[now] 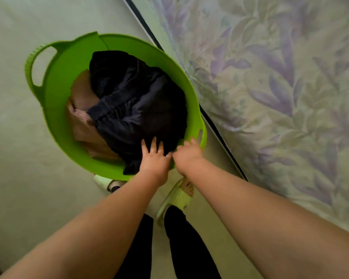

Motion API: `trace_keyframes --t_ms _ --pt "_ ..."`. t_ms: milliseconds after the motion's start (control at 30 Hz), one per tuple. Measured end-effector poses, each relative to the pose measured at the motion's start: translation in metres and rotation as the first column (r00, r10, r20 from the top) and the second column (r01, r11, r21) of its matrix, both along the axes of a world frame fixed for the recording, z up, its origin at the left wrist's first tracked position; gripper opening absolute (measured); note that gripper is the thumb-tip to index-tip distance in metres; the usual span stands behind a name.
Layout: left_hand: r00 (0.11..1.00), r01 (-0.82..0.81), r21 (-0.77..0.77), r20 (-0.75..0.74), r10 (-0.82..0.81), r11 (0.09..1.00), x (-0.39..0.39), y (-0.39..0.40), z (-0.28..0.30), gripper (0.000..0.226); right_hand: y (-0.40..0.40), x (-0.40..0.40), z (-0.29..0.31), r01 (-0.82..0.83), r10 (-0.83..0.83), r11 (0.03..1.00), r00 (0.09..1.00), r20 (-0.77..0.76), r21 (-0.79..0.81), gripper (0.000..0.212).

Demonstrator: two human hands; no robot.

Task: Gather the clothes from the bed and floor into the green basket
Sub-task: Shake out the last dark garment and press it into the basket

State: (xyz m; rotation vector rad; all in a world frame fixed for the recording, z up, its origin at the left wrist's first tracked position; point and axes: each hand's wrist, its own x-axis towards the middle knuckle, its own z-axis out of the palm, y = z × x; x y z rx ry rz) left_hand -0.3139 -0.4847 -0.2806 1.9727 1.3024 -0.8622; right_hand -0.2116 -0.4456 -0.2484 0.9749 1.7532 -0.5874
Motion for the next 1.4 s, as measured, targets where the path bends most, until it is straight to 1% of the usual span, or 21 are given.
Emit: trace_keyframes --t_ms 67,133,233,367,433,467,567,667,800,833,900,967,1067,1200,1400 --pt "1.000 0.003 0.000 0.017 -0.003 1.000 -0.004 0.005 0.002 0.070 -0.002 -0.003 -0.007 0.005 -0.003 0.997 1.000 -0.023 0.082 0.041" --pt "0.999 -0.014 0.000 0.047 0.014 1.000 -0.009 0.016 0.004 0.062 0.002 -0.008 -0.007 0.029 -0.024 0.991 0.999 -0.042 0.128 0.036" --pt "0.998 -0.027 0.018 0.064 0.026 0.999 -0.021 0.036 0.010 0.058 0.016 -0.017 -0.005 0.036 -0.026 0.983 0.998 -0.056 0.178 0.031" --pt "0.998 -0.027 0.058 0.050 0.025 0.998 -0.040 0.065 0.014 0.053 0.047 -0.036 -0.001 0.032 -0.008 0.968 0.995 -0.097 0.249 0.025" --pt "0.999 -0.044 0.082 0.032 0.041 0.996 -0.059 0.085 0.015 0.051 0.066 -0.056 -0.001 0.078 -0.050 0.963 0.992 -0.113 0.259 0.025" --pt "0.999 -0.047 0.103 0.013 0.046 0.994 -0.082 0.104 0.015 0.049 0.086 -0.081 -0.002 0.090 -0.060 0.958 0.991 -0.118 0.271 0.024" --pt "0.999 -0.032 0.117 -0.010 0.033 0.993 -0.114 0.125 0.012 0.045 0.102 -0.113 -0.008 0.146 -0.122 0.957 0.987 -0.109 0.250 0.024" --pt "0.996 -0.072 0.153 -0.048 0.080 0.986 -0.157 0.153 0.010 0.042 0.128 -0.156 -0.015 0.200 -0.171 0.944 0.977 -0.128 0.262 0.025" --pt "0.977 -0.129 0.180 -0.147 0.156 0.975 -0.219 0.200 0.013 0.040 0.172 -0.224 -0.019 0.288 -0.228 0.911 0.948 -0.222 0.295 0.025" --pt "0.975 -0.132 0.193 -0.152 0.162 0.972 -0.234 0.214 0.012 0.041 0.184 -0.238 -0.021 0.308 -0.233 0.902 0.937 -0.259 0.304 0.026" --pt "0.975 -0.140 0.229 -0.140 0.175 0.963 -0.258 0.239 0.014 0.044 0.207 -0.258 -0.024 0.299 -0.200 0.896 0.932 -0.302 0.328 0.027" --pt "0.969 -0.160 0.260 -0.143 0.202 0.952 -0.280 0.264 0.016 0.047 0.233 -0.274 -0.030 0.227 -0.093 0.896 0.936 -0.339 0.382 0.027" --pt "0.965 -0.167 0.272 -0.150 0.214 0.948 -0.299 0.299 0.018 0.046 0.276 -0.283 -0.032 0.133 0.015 0.897 0.944 -0.329 0.422 0.026" --pt "0.953 -0.210 0.307 -0.147 0.264 0.928 -0.311 0.342 0.018 0.046 0.331 -0.299 -0.026 0.103 0.045 0.890 0.950 -0.309 0.445 0.028" --pt "0.907 -0.346 0.259 -0.153 0.392 0.902 -0.333 0.435 0.017 0.052 0.432 -0.327 -0.027 0.061 0.078 0.886 0.958 -0.277 0.460 0.034"
